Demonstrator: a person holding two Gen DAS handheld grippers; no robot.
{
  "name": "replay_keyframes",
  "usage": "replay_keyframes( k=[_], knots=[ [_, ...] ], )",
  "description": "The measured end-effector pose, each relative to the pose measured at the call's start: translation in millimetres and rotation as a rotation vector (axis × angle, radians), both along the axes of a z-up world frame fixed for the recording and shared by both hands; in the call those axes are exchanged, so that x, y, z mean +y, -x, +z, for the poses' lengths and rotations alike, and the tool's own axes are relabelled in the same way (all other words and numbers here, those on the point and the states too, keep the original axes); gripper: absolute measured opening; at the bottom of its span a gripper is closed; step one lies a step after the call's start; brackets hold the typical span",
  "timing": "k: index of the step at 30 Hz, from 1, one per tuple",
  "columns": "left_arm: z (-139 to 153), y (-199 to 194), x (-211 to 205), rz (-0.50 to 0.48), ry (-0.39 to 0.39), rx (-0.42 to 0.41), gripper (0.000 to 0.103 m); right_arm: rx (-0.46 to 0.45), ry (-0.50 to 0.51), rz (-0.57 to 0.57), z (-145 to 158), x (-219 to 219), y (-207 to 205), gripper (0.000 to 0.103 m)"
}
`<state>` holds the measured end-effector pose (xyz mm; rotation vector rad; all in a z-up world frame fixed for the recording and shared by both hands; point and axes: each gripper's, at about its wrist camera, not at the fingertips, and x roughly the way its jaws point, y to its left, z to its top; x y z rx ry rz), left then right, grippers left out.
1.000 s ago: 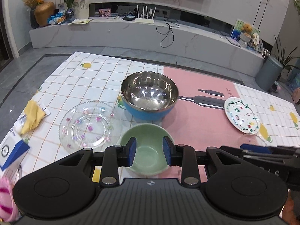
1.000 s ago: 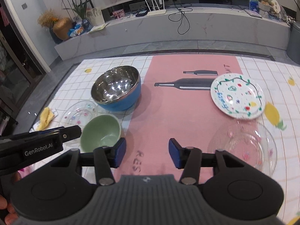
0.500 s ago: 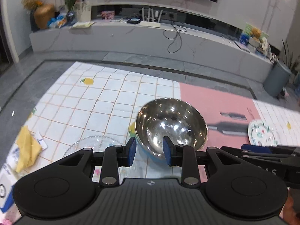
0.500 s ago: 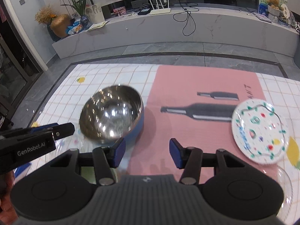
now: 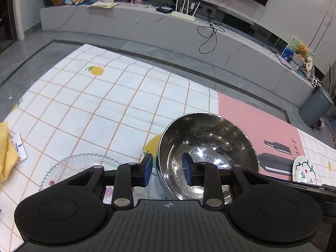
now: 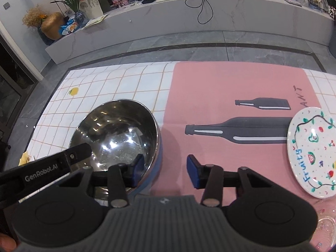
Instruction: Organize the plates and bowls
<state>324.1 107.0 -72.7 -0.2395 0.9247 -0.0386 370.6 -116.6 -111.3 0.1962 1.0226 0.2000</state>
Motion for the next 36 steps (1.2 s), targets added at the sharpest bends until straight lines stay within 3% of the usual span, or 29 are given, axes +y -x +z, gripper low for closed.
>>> replay_keyframes(
  k=[4,6,12,20,29,36],
  knots=[
    [-1,-1,0,0.012,-0.011,0.000,0.012,0.007,-0.047,-0.008,-3,-3,-2,0.032],
    [0,0,1,0.013,0.000,0.001,0.009,0.009,-0.074,-0.006,-3,-3,-2,0.015],
    [12,9,-3,0.019,-0.014,-0.010,0.009,0.011,-0.083,-0.019,5,-4,4,0.013],
    [55,44,-11,0.028,-0.011,-0.062,0.009,-0.037,-0.117,-0.018,46,-19,35,0.012],
    [103,114,-28,0.032,0.017,-0.115,0.008,-0.096,-0.145,-0.011,96,-46,116,0.012],
    [115,175,-39,0.030,0.047,-0.132,0.009,-0.105,-0.185,-0.035,110,-72,190,0.012]
  ],
)
